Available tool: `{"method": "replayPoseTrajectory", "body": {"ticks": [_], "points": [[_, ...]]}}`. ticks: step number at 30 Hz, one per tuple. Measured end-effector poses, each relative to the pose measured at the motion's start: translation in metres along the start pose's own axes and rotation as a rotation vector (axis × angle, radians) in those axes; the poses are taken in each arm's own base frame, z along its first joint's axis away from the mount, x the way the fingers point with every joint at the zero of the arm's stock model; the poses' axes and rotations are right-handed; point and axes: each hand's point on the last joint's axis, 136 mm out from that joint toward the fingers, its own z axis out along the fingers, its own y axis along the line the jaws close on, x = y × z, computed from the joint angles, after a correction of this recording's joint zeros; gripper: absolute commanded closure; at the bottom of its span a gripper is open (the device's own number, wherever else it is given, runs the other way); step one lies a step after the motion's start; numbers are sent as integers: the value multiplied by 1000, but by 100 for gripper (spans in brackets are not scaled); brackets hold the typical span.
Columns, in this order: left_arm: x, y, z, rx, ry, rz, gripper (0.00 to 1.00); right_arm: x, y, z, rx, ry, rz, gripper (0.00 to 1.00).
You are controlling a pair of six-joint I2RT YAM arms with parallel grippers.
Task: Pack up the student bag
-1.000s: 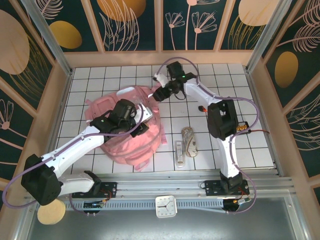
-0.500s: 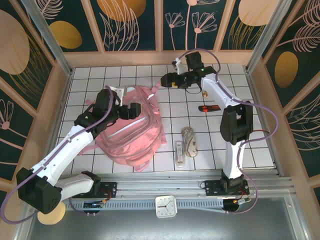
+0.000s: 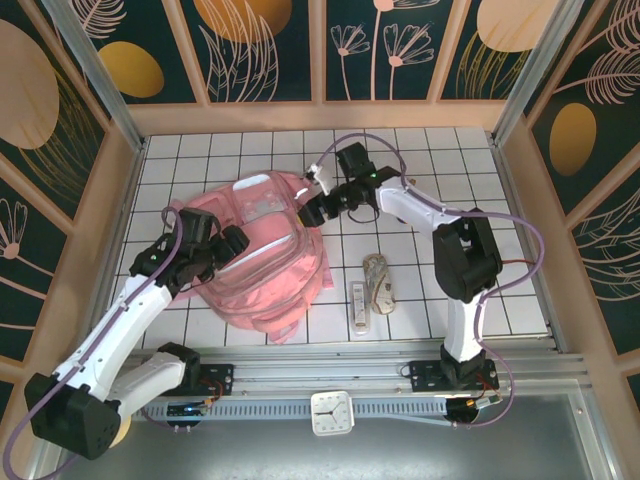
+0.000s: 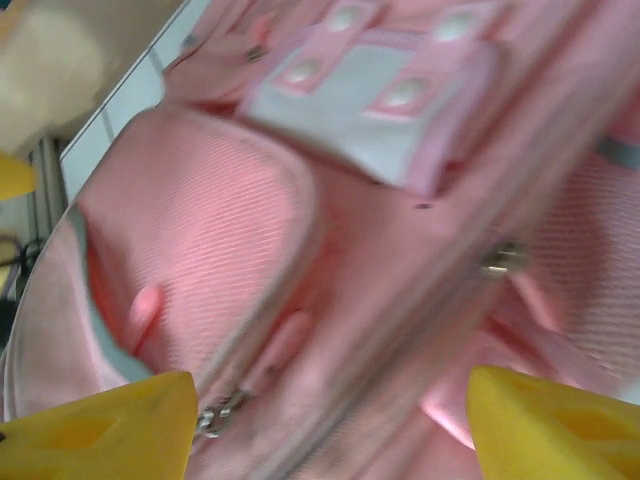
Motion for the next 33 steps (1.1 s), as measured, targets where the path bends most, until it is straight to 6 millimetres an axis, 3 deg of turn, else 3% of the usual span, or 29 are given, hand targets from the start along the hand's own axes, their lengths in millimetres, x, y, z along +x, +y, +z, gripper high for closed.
{"method": "replayPoseTrajectory", "body": {"ticks": [3, 7, 14, 19, 22, 26, 29, 33], "points": [[9, 24, 11, -70, 39, -41, 13, -9, 4, 2, -9, -31, -160, 36], [19, 50, 25, -137, 81, -76, 14, -14, 2, 6, 13, -59, -329, 35], [16, 65, 53, -194, 134, -77, 15, 34, 10, 32, 45, 24, -488, 34], [-4, 59, 68, -227, 164, -15, 16, 48, 23, 42, 88, 65, -579, 34], [-32, 47, 79, -235, 144, 33, 16, 56, 45, 47, 89, 76, -629, 33], [-77, 25, 94, -216, 85, 108, 17, 72, 68, 43, 69, 83, -661, 25], [-95, 14, 100, -189, 54, 156, 17, 79, 63, 38, 82, 88, -641, 25], [-91, 14, 103, -170, 58, 179, 17, 63, 33, 22, 155, 40, -587, 24]]}}
